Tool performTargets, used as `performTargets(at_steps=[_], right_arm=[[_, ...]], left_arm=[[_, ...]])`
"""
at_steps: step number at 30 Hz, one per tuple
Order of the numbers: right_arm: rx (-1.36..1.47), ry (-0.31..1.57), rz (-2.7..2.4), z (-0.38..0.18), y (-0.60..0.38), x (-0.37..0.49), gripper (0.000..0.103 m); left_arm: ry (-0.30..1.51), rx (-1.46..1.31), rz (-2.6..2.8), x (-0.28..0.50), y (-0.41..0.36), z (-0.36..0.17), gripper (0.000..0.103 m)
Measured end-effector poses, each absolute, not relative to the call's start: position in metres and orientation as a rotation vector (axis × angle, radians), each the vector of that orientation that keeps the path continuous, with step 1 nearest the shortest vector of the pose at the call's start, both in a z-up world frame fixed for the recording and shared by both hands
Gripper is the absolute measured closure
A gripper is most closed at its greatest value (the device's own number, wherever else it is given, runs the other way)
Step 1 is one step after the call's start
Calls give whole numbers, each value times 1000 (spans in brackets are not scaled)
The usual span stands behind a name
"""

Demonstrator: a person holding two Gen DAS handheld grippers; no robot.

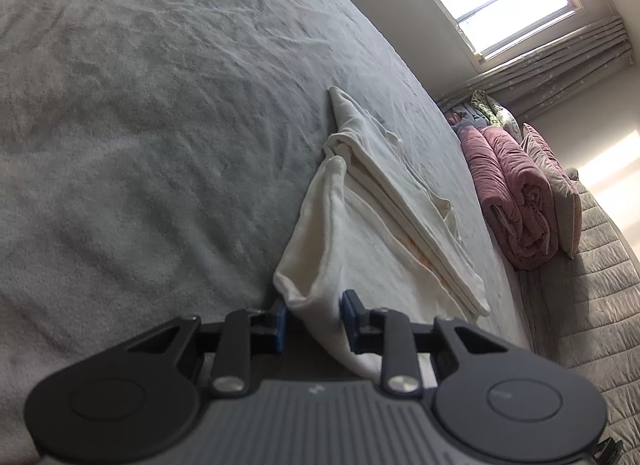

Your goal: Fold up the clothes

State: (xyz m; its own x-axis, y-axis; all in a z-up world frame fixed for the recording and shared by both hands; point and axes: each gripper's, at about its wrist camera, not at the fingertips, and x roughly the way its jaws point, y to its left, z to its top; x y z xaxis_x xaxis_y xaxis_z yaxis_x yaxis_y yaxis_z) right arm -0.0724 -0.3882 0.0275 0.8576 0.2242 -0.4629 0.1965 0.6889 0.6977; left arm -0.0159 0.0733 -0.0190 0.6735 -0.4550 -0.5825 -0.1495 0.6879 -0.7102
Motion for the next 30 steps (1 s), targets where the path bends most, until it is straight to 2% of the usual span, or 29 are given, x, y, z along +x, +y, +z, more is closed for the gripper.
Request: performTargets(at_steps=[9,12,19,27,30], right_arm=[[895,617,8,6,-390,-83,83],[947,655,3,-4,-390,-89,75],[1069,657,-15,-16,-396,-97,76],[1031,623,-49,-12,-388,-96,78],[1030,613,-56,-11,-387,-100,81]], left_arm=[[825,-801,-198,-17,74,-20,78],[823,-798,-199,-18,75,-20,78],[820,-792,-198,-18,74,-20,78],[805,-784,-199,-16,69,-20,78],[800,-785,-198,-17,70,-21,82]])
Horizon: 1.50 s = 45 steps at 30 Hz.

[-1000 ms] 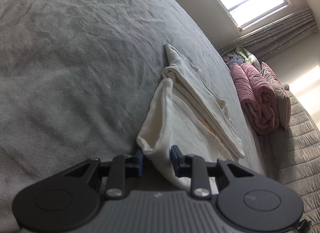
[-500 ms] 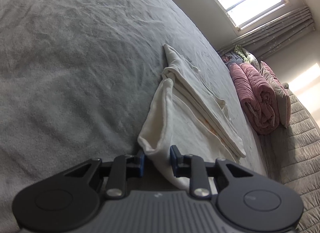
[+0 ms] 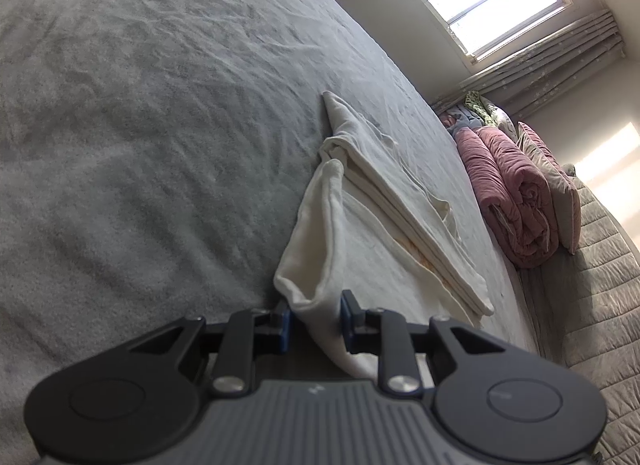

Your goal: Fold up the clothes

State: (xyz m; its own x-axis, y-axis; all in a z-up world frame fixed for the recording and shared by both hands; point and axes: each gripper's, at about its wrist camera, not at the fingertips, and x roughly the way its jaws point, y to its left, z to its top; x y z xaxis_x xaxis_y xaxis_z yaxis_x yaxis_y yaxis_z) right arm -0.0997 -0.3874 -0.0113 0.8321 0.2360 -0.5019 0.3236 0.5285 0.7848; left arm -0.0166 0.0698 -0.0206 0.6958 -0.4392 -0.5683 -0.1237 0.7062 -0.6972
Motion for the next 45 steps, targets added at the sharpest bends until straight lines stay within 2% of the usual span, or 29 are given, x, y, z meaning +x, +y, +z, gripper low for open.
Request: performTargets(at_steps=[1,3,9,18,22,28,37,45], right_arm=[[1038,607,-61,-11,-387,-101,83],[1054,591,-66,-10,-387,-108,84],[1107,575,-57,-14,-391,-114,81],[1119,562,-79,-17,-391,-116,83],[1089,545,-79,-7,-384,-125,89],[1086,499,-85,2,-379,-134,93],[1028,472,-115,11,-370,-139,95],[1031,469,-115,18,-374,-165,95]], left_arm=[[798,-792,-195,-17,71,-21,86],[796,-805,-190,-18,72,-22,87],[789,-813,-187,-21,73,-23,87],[777,-804,-190,-20,71,-23,87],[763,-780,-184,-23,71,-19,89],[740,-792,-179,-28,74,-17,91],[678,-819,-176,-42,84,-5,94],[710,-816,-197,-68,92,5,94]])
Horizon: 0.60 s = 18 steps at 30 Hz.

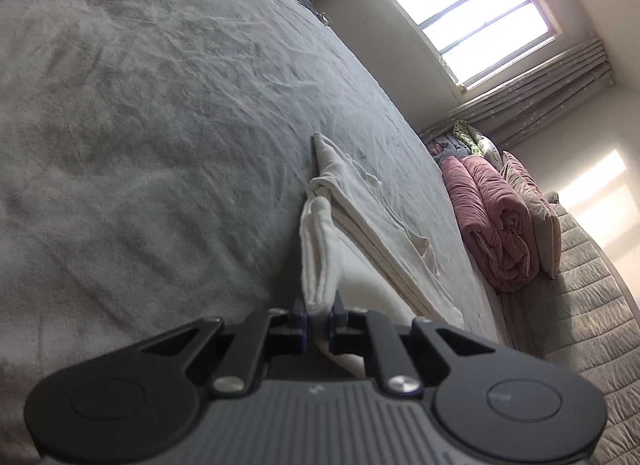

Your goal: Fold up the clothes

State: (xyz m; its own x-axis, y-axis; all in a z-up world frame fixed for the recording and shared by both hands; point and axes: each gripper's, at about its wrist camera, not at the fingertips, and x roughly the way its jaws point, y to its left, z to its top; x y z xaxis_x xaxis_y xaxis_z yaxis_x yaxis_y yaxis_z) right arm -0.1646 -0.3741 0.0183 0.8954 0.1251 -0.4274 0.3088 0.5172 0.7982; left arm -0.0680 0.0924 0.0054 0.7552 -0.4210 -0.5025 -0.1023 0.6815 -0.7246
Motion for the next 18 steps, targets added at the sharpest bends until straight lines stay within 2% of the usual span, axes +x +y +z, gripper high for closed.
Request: performTargets(at_steps=[5,12,16,18], right_arm=[[994,460,-104,24,-373,-182,95],[952,552,-117,14,-372,-161,94],[993,586,-116,4,-378,-158,86],[1032,600,-119,-2,-381,-160,86]], left_arm=[[714,-702,-205,-97,84,13,94],[785,-610,-180,-84,77,2,93],[793,-607,-173,-84,78,-3,92],[793,-612,-171,-85,79,-5,92]])
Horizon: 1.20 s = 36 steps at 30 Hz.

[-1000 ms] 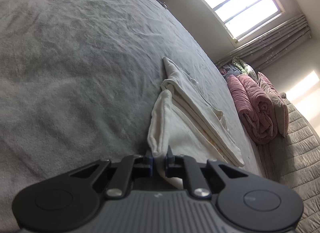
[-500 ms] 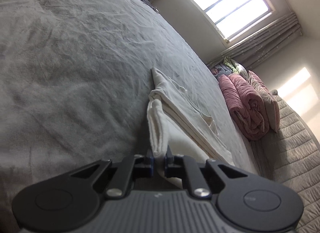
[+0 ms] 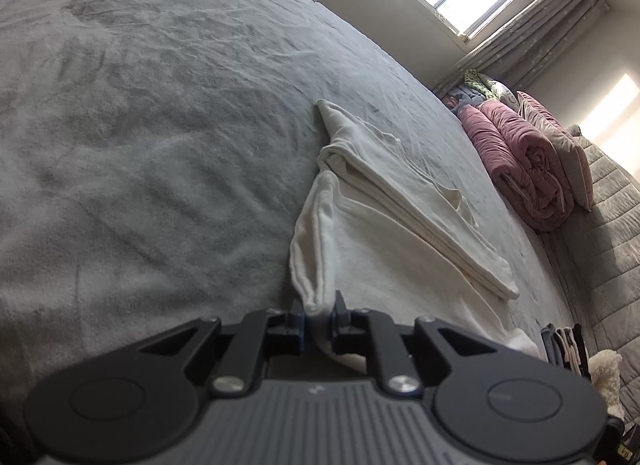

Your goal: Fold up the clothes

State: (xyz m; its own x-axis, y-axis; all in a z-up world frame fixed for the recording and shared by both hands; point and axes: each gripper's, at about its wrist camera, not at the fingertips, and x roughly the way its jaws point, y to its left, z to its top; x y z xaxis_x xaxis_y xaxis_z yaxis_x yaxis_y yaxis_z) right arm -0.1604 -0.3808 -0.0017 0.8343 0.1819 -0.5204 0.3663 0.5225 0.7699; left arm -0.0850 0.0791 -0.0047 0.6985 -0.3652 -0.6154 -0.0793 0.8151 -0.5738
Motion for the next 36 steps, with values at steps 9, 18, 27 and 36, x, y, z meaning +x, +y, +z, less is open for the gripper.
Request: performTargets(at_steps=[9,18,27,36], right_arm=[[1074,606,-96,-8,-381,-164,79],[967,522,-71,8,-371,-165,91],[1003,628,-130,-9,-377,-158,93],[1045,580,-133,-3,-381,-163,93]], left_arm=[[784,-634,-167,-90,80,-8,90],[758,-656,-166,-95,81,-6,90],[774,-689,-158,-94,84,-10,91],[773,-696,-154,-96,86,-9,91]])
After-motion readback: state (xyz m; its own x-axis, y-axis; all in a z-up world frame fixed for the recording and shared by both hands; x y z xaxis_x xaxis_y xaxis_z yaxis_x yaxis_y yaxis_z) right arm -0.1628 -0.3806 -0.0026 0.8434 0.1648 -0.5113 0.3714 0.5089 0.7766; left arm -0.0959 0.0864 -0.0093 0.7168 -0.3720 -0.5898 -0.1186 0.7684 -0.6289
